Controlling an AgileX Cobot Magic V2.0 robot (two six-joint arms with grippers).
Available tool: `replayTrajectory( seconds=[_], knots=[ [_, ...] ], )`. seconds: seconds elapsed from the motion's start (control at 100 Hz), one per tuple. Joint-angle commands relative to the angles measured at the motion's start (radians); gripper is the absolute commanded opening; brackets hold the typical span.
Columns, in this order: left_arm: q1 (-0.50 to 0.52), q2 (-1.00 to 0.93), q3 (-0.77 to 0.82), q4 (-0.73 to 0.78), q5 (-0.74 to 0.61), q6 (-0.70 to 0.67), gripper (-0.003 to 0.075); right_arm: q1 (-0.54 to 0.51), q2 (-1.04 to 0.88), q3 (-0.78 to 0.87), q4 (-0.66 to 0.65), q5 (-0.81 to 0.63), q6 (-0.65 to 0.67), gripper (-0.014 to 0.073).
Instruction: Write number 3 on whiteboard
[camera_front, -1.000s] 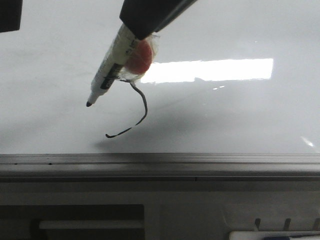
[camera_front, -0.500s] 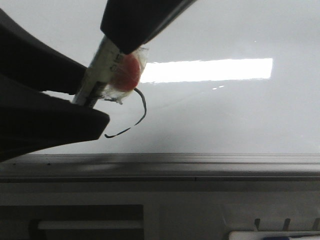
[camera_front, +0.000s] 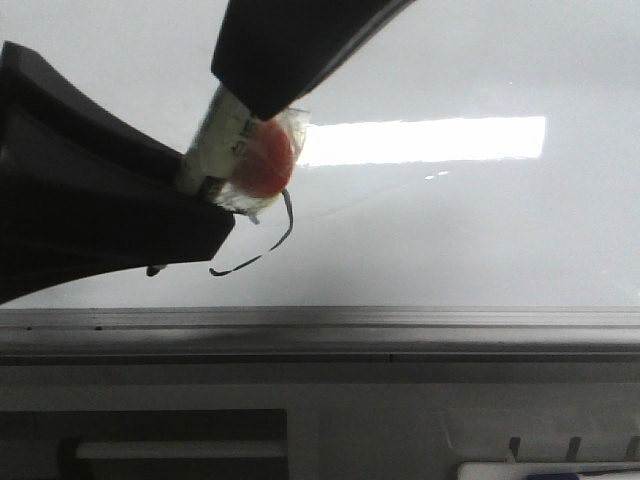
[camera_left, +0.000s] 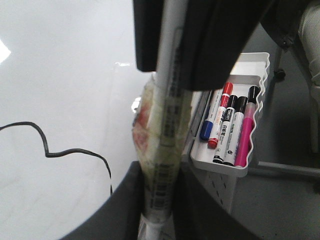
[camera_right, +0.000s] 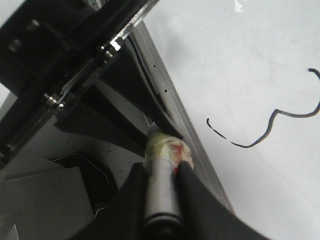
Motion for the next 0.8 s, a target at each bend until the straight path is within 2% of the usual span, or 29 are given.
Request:
replayTrajectory(
  seconds=[0.0, 0.15, 0.2, 0.27, 0.39, 0.46, 0.62, 0.69, 0.79],
  knots=[
    [0.001, -0.007, -0.033, -0.033, -0.075, -0.029, -0.0021, 0.0, -0.028, -0.03, -0.006, -0.052, 0.002, -0.0061],
    [0.001, -0.007, -0.033, -0.033, -0.075, -0.029, -0.0021, 0.0, -0.028, -0.03, -0.006, -0.053, 0.002, -0.0057],
    [0.001, -0.007, -0.033, -0.033, -0.075, -0.029, -0.0021, 0.0, -0.028, -0.03, -0.006, -0.053, 0.002, -0.0018],
    [0.001, -0.007, -0.033, -0.034, -0.075, -0.029, -0.0021, 0.0, -0.028, -0.03, -0.006, -0.06, 0.002, 0.013],
    [0.001, -0.007, -0.033, -0.099, -0.073, -0.029, -0.0021, 0.0, -0.041, -0.03, -0.047, -0.101, 0.002, 0.0528],
    [0.003, -0.012, -0.033, -0.214, -0.063, -0.029, -0.0021, -0.005, -0.066, -0.03, -0.111, -0.137, 0.004, 0.065],
    [0.049, -0.012, -0.033, -0.706, -0.049, -0.029, -0.0021, -0.04, -0.14, -0.03, -0.17, -0.21, 0.004, 0.0637],
    [0.084, -0.012, -0.033, -0.836, -0.034, -0.029, -0.0021, -0.061, -0.168, -0.03, -0.17, -0.212, 0.004, 0.0617],
    [0.147, -0.012, -0.033, -0.92, 0.032, -0.029, -0.0021, -0.08, -0.192, -0.03, -0.17, -0.199, 0.004, 0.0595]
  ],
)
